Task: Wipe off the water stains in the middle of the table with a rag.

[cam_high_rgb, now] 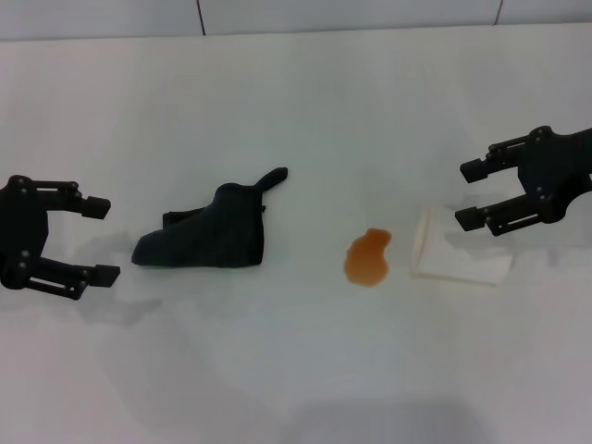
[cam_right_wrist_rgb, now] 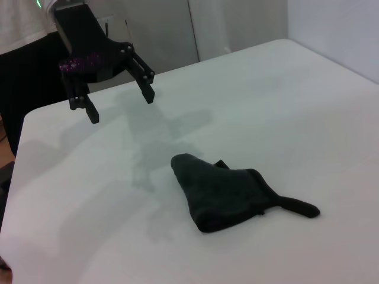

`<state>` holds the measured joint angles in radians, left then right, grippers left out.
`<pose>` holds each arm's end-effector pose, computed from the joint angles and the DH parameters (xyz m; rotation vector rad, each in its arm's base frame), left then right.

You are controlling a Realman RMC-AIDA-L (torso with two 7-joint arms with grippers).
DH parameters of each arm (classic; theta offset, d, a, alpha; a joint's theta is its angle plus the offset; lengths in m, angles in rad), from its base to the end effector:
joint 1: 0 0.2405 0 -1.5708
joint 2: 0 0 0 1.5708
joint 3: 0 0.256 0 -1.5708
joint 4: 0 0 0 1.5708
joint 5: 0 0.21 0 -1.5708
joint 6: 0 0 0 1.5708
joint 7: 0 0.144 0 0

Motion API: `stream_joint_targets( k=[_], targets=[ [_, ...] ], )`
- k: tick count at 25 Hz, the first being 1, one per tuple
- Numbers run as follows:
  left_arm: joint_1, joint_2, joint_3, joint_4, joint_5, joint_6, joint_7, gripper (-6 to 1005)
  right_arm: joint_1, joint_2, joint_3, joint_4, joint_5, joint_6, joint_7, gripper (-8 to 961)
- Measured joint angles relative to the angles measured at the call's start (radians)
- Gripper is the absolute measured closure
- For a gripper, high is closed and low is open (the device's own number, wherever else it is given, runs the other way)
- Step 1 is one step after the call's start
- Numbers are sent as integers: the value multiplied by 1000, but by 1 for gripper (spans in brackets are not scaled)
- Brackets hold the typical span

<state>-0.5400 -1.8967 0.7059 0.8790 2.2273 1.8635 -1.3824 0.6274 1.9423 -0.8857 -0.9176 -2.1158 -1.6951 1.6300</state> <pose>-0.2763 0.3201 0.0911 -2.9921 -0.3244 -0.2366 0.2235 0.3605 0.0591 -2.9589 0.4173 0.2541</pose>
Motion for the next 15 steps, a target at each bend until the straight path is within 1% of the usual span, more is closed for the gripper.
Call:
stream_joint_targets(
  k=[15],
  targets=[
    [2,-2,1,-2,0,-1,-5,119,-8,-8,-2,1,-10,-12,11,223]
  ],
)
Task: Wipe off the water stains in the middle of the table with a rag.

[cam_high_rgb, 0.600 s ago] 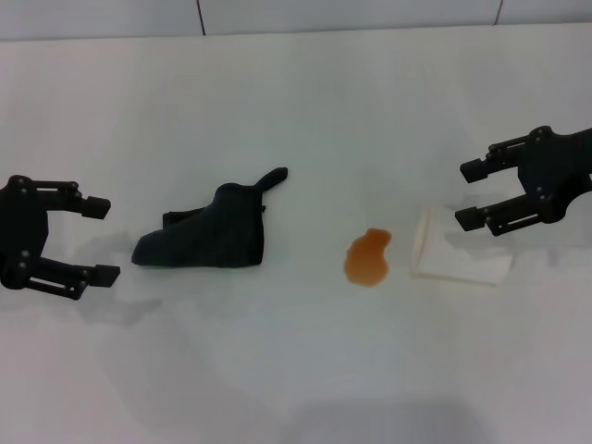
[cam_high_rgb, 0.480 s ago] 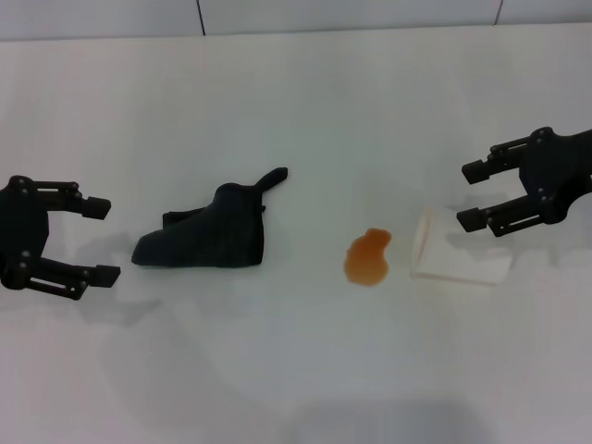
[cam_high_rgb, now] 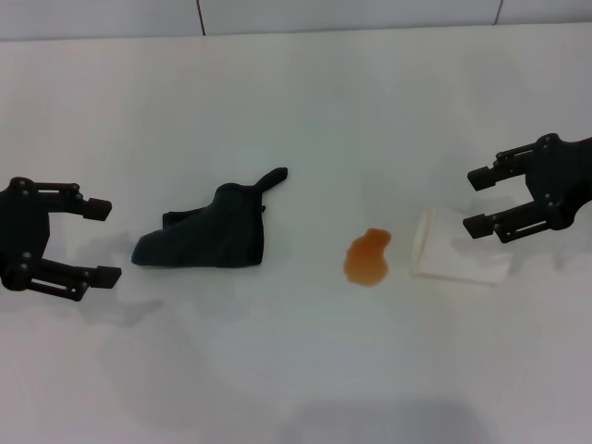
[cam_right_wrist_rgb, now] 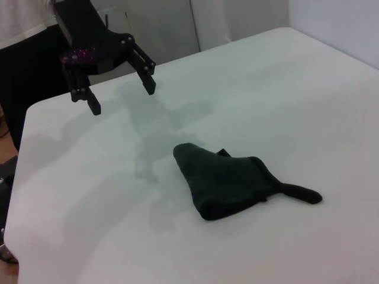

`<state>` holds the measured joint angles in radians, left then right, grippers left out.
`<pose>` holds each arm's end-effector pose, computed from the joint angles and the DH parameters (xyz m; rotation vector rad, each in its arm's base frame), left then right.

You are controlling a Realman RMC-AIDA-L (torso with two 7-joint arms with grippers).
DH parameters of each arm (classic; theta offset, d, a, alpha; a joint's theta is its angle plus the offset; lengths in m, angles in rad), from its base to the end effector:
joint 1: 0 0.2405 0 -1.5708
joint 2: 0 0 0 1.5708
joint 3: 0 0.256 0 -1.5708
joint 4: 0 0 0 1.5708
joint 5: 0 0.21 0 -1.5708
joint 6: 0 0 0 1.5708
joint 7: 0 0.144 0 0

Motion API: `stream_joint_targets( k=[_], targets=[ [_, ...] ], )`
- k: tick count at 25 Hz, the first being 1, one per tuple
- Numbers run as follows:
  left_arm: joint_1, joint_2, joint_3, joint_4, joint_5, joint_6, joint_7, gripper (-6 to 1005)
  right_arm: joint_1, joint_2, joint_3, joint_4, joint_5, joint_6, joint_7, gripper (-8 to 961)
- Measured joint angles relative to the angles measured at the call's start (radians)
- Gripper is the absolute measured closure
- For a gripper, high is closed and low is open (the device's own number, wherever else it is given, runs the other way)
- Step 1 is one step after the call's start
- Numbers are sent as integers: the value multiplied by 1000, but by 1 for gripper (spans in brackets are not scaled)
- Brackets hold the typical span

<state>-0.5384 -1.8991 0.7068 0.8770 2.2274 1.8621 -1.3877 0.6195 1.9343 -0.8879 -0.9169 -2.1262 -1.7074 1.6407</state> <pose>-0.2768 0.3194 0.0897 -2.9928 -0.3372 -0.2398 0.2285 0.3573 0.0613 -2.9664 0.4464 0.2308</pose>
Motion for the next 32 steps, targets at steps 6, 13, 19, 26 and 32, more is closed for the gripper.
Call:
stream_joint_targets(
  k=[6,13,19,26,32],
  targets=[
    [0,0,0,0,0,0,2,120,-2,0,1,0,0,-2,3,221],
    [0,2,0,0,3,3,5,120,21,-8,-43,-20,-23,-23,72,219],
    [-5,4,1,0,9,3,3,120,47,-4,-84,-81,-91,-47,160,217],
    [-12,6,15,6,12,5,7,119,124,-6,-159,-123,-167,-86,294,134],
    [-14,6,45,7,12,4,7,119,191,24,-200,-131,-262,-89,340,81]
  ],
)
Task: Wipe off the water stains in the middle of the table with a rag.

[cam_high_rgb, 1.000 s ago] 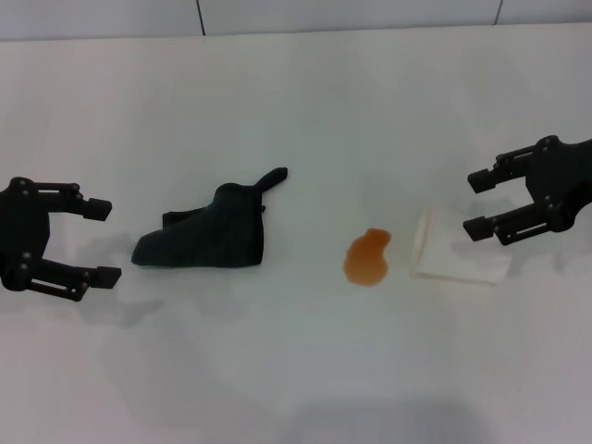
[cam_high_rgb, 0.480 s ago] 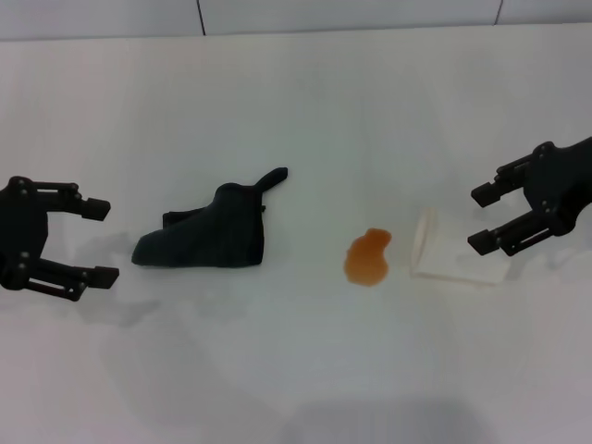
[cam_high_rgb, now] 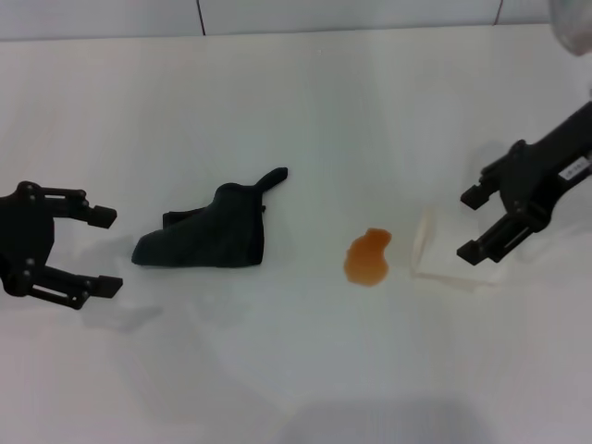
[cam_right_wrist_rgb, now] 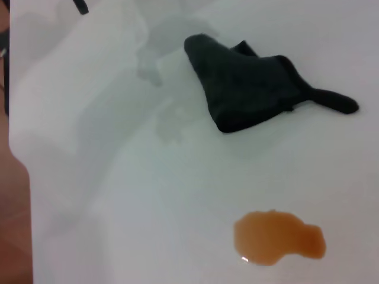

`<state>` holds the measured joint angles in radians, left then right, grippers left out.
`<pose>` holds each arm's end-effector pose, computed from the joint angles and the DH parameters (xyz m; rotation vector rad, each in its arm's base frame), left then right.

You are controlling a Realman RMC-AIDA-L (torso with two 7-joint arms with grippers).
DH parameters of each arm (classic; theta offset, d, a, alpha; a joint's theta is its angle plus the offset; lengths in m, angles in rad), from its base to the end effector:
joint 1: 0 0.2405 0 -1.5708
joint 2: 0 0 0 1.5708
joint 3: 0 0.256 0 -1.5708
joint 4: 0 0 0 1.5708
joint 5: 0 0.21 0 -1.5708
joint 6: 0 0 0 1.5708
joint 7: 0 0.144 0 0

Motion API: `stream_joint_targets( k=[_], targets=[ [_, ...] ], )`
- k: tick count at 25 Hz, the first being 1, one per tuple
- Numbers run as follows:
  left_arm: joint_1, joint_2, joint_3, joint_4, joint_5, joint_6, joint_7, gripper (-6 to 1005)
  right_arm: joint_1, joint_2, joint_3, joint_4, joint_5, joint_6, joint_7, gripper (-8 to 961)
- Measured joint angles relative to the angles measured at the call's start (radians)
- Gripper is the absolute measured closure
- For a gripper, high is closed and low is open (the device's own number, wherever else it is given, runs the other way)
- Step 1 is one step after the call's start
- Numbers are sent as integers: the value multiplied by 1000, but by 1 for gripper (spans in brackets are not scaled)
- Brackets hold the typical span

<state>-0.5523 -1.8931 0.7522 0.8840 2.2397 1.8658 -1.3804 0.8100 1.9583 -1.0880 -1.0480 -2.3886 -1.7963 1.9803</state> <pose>-0.2726 0.3216 0.0872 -3.0378 -0.2863 -0.1773 0.1687 0.3741 0.0422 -3.0581 0.4973 -0.3599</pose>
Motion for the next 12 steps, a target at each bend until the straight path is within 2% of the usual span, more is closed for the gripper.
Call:
stream_joint_targets(
  k=[7,12],
  targets=[
    [0,-1,8,1,0,3,-1,120,67,8,-111,-1,-37,2,101,82],
    [0,-1,15,0,0,1,3,120,98,39,-131,4,-133,22,140,83]
  ],
)
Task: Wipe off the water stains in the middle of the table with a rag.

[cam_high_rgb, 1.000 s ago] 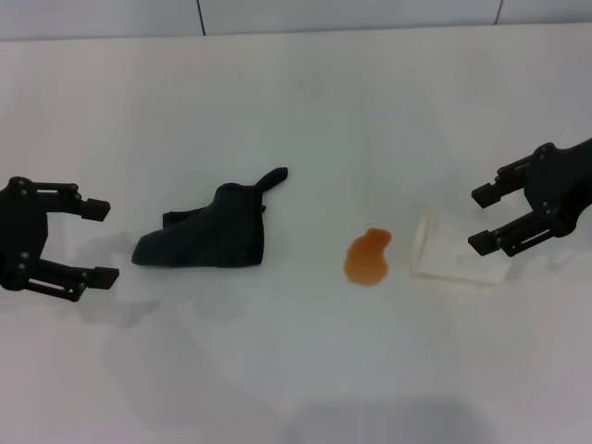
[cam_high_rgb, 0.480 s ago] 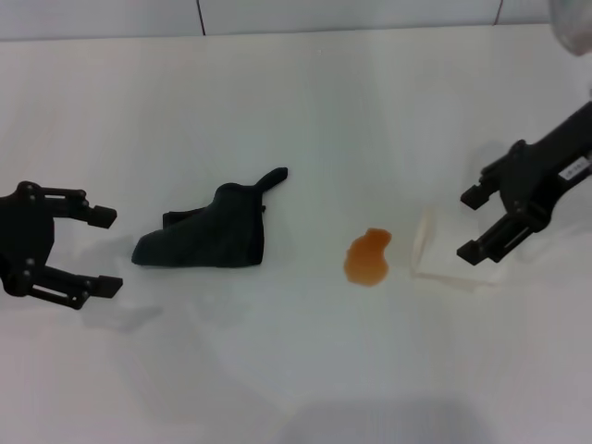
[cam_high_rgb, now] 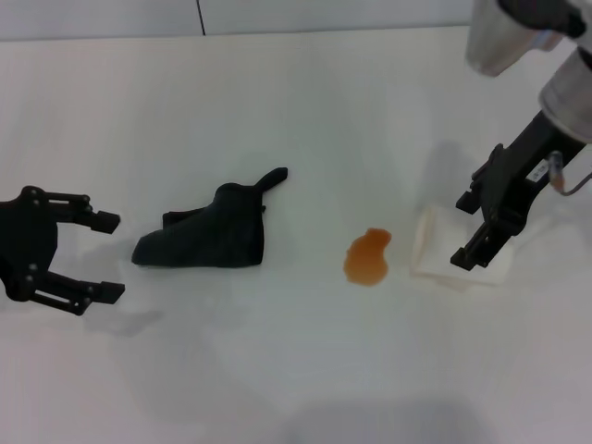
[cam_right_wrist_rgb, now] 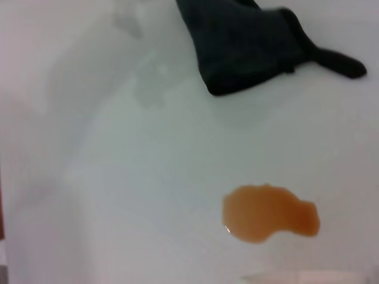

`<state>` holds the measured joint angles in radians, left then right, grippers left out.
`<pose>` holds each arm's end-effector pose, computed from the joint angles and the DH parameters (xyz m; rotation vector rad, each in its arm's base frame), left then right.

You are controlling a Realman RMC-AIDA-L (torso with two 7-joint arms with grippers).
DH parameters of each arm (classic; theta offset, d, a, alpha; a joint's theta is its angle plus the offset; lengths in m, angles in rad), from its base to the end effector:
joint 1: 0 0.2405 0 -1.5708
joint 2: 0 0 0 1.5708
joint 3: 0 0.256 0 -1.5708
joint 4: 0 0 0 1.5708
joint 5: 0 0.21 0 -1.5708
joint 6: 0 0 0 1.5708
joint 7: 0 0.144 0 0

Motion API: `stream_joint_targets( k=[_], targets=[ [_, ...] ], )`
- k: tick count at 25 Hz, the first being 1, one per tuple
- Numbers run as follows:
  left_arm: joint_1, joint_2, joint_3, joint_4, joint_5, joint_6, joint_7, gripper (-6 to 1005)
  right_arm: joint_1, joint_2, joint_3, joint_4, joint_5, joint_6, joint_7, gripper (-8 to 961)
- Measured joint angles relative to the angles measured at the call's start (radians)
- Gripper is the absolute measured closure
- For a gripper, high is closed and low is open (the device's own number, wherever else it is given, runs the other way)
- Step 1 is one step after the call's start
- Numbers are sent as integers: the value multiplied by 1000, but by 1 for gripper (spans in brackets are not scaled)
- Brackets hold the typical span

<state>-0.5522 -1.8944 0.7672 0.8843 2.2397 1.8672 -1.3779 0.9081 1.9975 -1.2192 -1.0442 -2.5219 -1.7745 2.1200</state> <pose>-0.2720 0.3207 0.0848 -3.0528 -0.2768 -0.1670 0.1437 0.3805 0.0168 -2.9956 0.4794 -0.6570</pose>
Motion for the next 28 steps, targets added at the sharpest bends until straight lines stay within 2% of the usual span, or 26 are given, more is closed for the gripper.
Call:
stream_joint_targets(
  k=[3,10,17,28],
  targets=[
    [-2,-1,8,-2,0,-3,3,120,12,12,-21,5,-33,13,23,83],
    [-17,-5,8,-6,20,-13,13,121,18,14,-54,13,-32,40,52,85],
    [-35,-11,9,-7,38,-22,13,121,49,15,-105,110,-38,104,60,102],
    [-36,-14,9,-7,46,-23,13,122,55,18,-180,156,-40,180,73,129]
  ],
)
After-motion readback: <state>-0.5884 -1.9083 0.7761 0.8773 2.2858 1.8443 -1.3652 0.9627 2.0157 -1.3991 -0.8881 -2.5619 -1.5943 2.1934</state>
